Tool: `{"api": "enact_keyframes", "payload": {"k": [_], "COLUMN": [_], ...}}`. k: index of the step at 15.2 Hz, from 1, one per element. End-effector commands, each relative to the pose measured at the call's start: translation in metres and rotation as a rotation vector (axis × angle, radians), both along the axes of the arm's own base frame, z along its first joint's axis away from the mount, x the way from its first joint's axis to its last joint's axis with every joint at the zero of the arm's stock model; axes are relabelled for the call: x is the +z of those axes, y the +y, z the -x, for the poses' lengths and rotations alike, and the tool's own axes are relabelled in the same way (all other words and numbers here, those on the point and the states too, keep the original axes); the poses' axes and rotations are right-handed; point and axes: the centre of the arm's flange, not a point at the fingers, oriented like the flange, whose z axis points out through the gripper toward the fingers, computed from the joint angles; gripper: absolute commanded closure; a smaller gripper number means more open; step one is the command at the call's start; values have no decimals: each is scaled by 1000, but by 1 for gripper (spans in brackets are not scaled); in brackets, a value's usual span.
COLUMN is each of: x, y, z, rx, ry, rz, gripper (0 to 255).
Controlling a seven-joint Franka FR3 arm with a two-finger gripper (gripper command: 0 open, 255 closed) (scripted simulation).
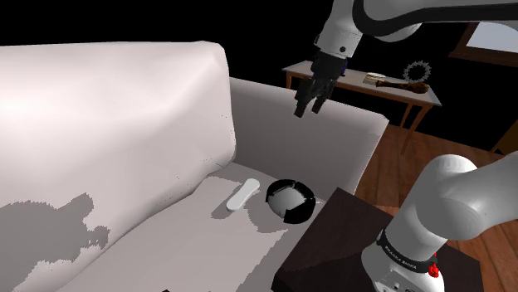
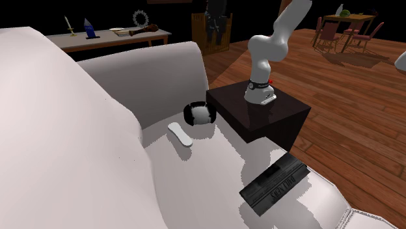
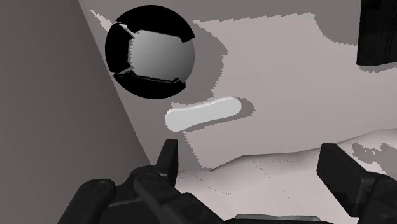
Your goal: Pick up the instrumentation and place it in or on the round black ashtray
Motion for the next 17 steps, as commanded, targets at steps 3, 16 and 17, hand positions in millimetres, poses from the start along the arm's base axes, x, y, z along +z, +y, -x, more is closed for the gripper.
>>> {"api": "enact_keyframes", "payload": {"k": [3, 16, 17], "x": [-46, -194, -205], "y": [18, 51, 51], "z": [-26, -115, -122], "rx": [-141, -587, -621], "ry": [21, 93, 99], "rz": [4, 20, 21], "gripper": [0, 0, 0]}}
